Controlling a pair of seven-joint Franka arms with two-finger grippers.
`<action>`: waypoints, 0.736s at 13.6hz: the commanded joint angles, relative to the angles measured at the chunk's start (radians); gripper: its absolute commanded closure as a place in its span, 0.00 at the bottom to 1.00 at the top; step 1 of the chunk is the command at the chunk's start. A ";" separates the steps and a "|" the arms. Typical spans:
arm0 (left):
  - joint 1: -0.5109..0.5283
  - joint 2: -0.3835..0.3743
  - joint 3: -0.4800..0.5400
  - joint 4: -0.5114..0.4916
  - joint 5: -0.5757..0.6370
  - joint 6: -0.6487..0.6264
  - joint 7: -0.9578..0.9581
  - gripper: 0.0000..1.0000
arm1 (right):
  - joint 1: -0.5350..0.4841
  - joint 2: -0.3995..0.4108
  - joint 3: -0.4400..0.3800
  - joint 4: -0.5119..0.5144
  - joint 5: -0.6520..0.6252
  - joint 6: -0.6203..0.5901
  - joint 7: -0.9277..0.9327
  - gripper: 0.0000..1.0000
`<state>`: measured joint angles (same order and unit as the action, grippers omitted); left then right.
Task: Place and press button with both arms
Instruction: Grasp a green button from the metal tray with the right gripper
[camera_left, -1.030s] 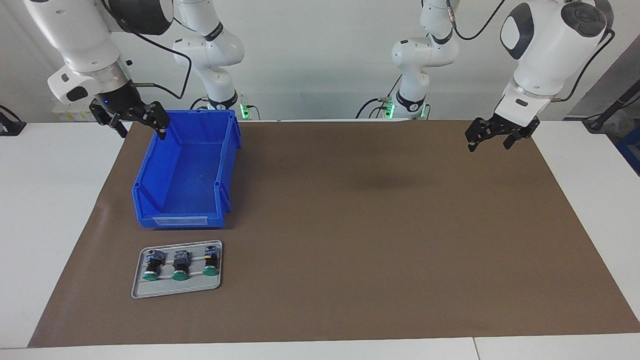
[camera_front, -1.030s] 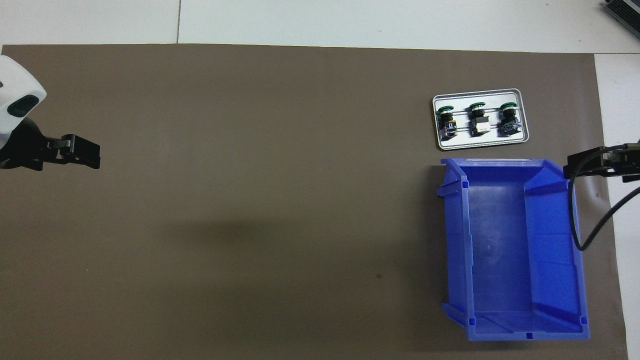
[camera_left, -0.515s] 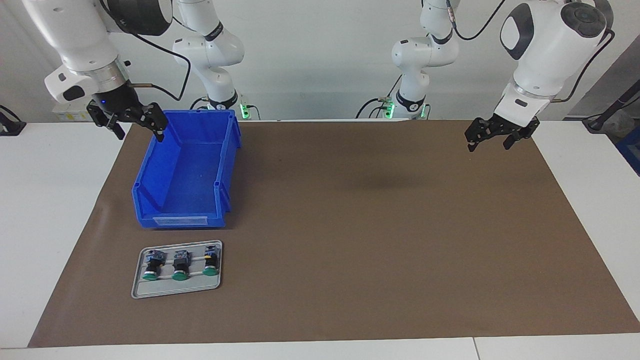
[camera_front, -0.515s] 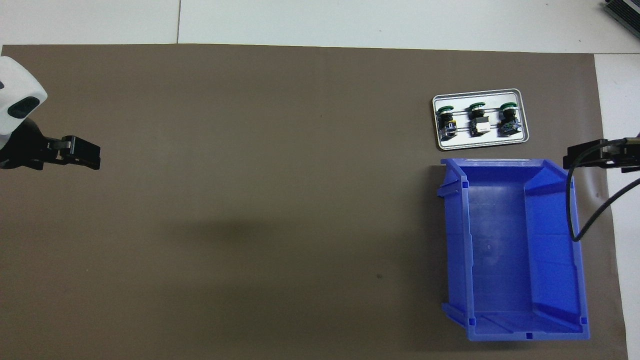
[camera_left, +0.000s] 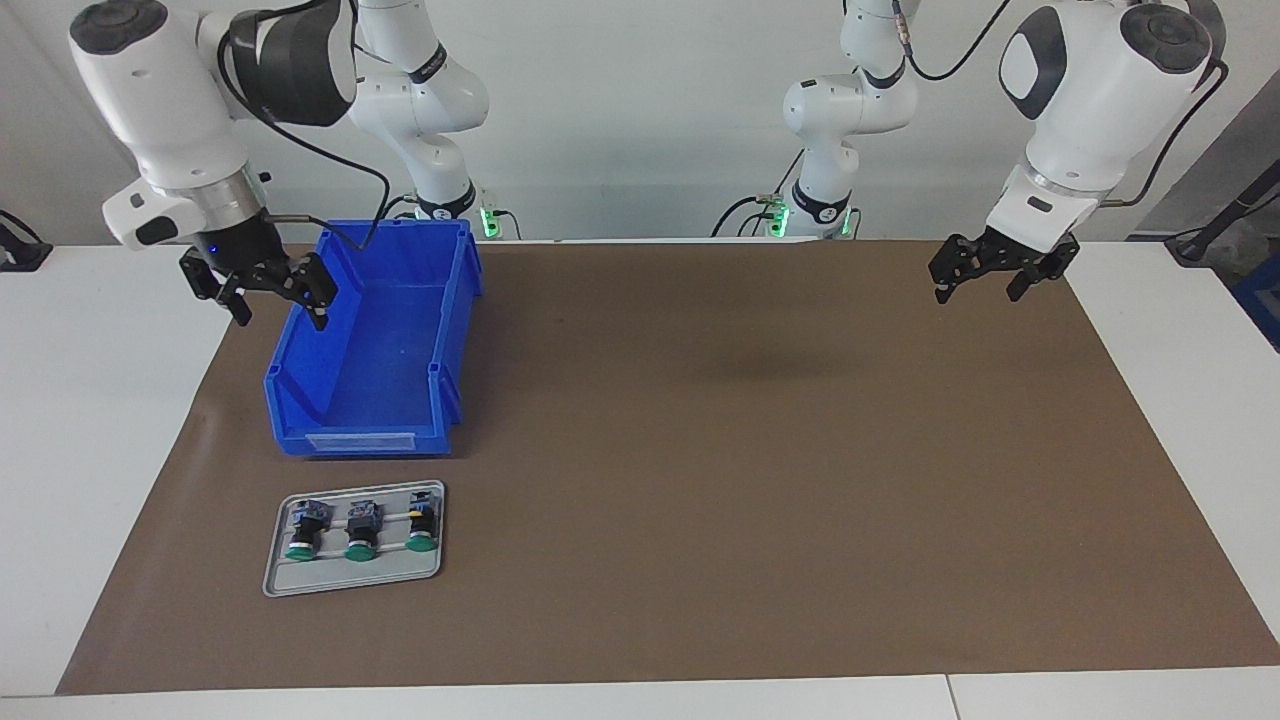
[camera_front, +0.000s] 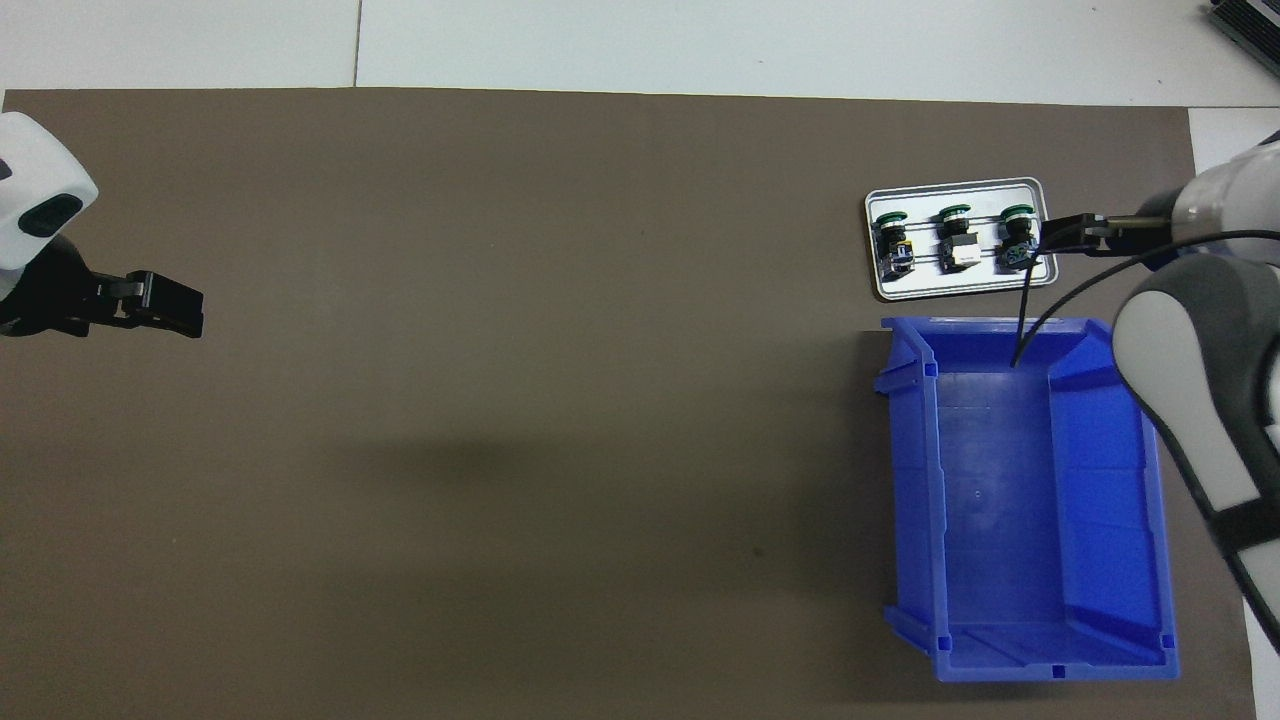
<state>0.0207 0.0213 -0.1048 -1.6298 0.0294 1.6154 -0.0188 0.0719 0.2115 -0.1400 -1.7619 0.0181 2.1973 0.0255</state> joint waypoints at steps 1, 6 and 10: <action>0.012 -0.020 0.008 -0.018 -0.011 0.006 0.008 0.00 | -0.014 0.187 0.007 0.125 0.101 0.093 -0.070 0.00; 0.028 -0.020 0.010 -0.018 -0.011 0.006 0.008 0.00 | -0.004 0.322 0.010 0.140 0.126 0.234 -0.128 0.01; 0.027 -0.020 0.008 -0.018 -0.011 0.006 0.008 0.00 | 0.017 0.335 0.013 0.121 0.134 0.246 -0.179 0.13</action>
<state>0.0396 0.0208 -0.0934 -1.6297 0.0294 1.6154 -0.0188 0.0839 0.5411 -0.1325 -1.6471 0.1109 2.4348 -0.0988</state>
